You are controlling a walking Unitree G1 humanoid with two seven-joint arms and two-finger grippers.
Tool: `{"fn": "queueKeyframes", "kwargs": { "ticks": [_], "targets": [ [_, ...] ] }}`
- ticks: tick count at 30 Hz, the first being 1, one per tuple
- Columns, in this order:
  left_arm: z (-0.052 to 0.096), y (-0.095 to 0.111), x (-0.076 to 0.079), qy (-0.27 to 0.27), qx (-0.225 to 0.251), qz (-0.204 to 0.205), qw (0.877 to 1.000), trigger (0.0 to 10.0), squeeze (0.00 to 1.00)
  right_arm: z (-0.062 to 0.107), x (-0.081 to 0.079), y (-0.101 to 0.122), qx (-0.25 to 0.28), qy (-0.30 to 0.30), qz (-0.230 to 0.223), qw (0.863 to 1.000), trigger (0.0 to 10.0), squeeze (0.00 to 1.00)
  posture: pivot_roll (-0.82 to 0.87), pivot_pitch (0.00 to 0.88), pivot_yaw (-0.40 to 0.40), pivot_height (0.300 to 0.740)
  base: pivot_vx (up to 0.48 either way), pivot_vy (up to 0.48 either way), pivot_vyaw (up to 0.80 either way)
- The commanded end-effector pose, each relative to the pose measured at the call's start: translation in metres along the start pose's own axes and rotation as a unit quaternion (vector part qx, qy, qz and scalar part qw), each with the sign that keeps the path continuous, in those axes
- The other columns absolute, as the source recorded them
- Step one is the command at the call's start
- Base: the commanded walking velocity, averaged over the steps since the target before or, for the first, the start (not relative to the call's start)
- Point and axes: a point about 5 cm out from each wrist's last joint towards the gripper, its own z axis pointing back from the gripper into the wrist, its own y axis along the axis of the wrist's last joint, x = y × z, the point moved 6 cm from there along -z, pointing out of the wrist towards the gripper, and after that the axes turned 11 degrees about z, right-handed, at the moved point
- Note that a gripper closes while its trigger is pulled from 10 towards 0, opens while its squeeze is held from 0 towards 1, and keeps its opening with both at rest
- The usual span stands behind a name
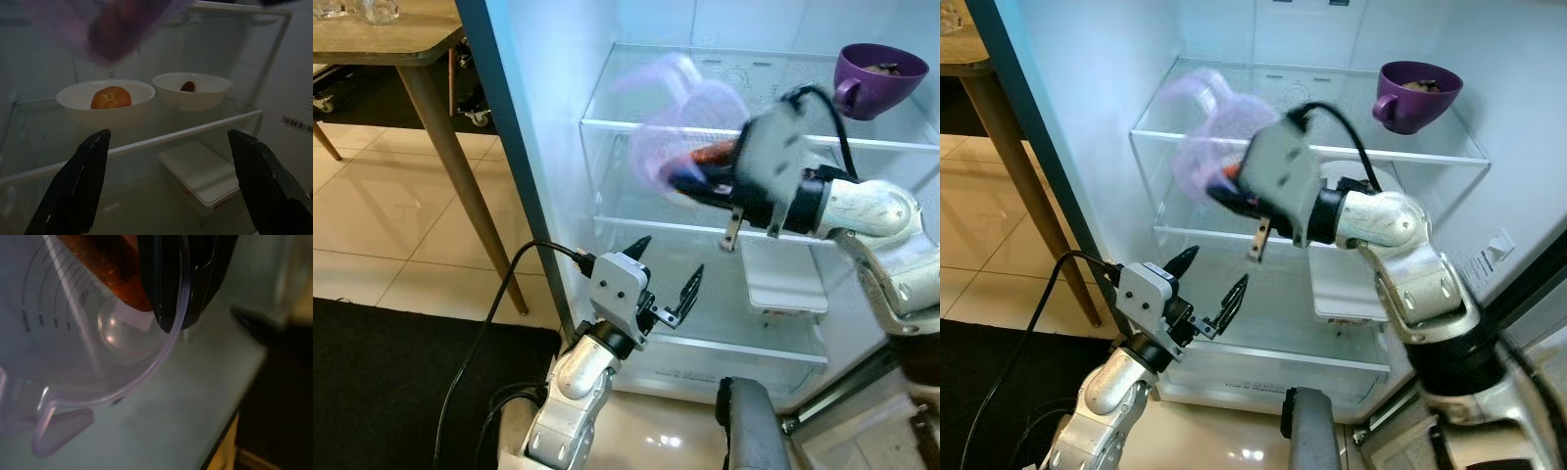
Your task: Restocking fridge
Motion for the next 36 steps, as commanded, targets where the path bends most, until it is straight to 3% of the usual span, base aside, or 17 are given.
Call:
{"fn": "queueKeyframes", "kwargs": {
  "ticks": [1,4,6,16,24,25,27,30,36],
  "targets": [
    [0.000,-0.006,0.003,-0.004,-0.008,-0.001,1.000,10.0,0.00,0.000,0.001,-0.001,-0.011,0.023,0.040,0.999,0.0,0.00,-0.02,0.087,-0.033,0.369,0.000,0.000,0.00],
    [-0.001,-0.006,0.004,-0.005,-0.008,-0.001,1.000,10.0,0.00,0.000,0.003,0.000,-0.012,0.037,0.055,0.998,0.0,0.00,-0.02,0.089,-0.034,0.369,0.000,0.000,0.00],
    [-0.001,-0.007,0.004,-0.004,-0.008,0.000,1.000,10.0,0.00,0.000,0.015,0.001,-0.018,0.035,0.071,0.997,0.0,0.00,-0.03,0.090,-0.038,0.369,0.000,0.000,0.00],
    [-0.001,-0.008,0.005,-0.004,-0.009,0.001,1.000,10.0,0.00,0.002,0.044,-0.004,-0.043,0.007,0.097,0.994,0.0,0.00,-0.03,0.092,-0.039,0.369,0.000,0.000,0.00],
    [-0.001,-0.008,0.005,-0.004,-0.009,0.001,1.000,10.0,0.00,0.002,0.044,-0.004,-0.043,0.007,0.097,0.994,0.0,0.00,-0.03,0.092,-0.039,0.369,0.000,0.000,0.00],
    [-0.001,-0.008,0.005,-0.004,-0.009,0.000,1.000,10.0,0.00,0.003,0.048,0.000,-0.032,0.004,0.097,0.995,0.0,0.00,-0.03,0.092,-0.039,0.369,0.000,0.000,0.00],
    [-0.001,-0.007,0.003,-0.003,-0.008,-0.001,1.000,10.0,0.00,0.007,0.030,0.026,0.049,0.034,0.052,0.997,0.0,0.00,-0.02,0.098,-0.038,0.369,0.000,0.000,0.00],
    [0.000,-0.007,0.003,-0.002,-0.008,-0.002,1.000,10.0,0.00,0.011,0.017,0.039,0.093,0.061,0.026,0.993,0.0,0.00,-0.02,0.098,-0.038,0.369,0.000,0.000,0.00],
    [0.000,-0.007,0.003,-0.002,-0.008,-0.001,1.000,10.0,0.00,0.019,0.020,0.053,0.138,0.044,-0.010,0.989,0.0,0.00,-0.03,0.100,-0.036,0.369,0.000,0.000,0.00]
  ]
}}
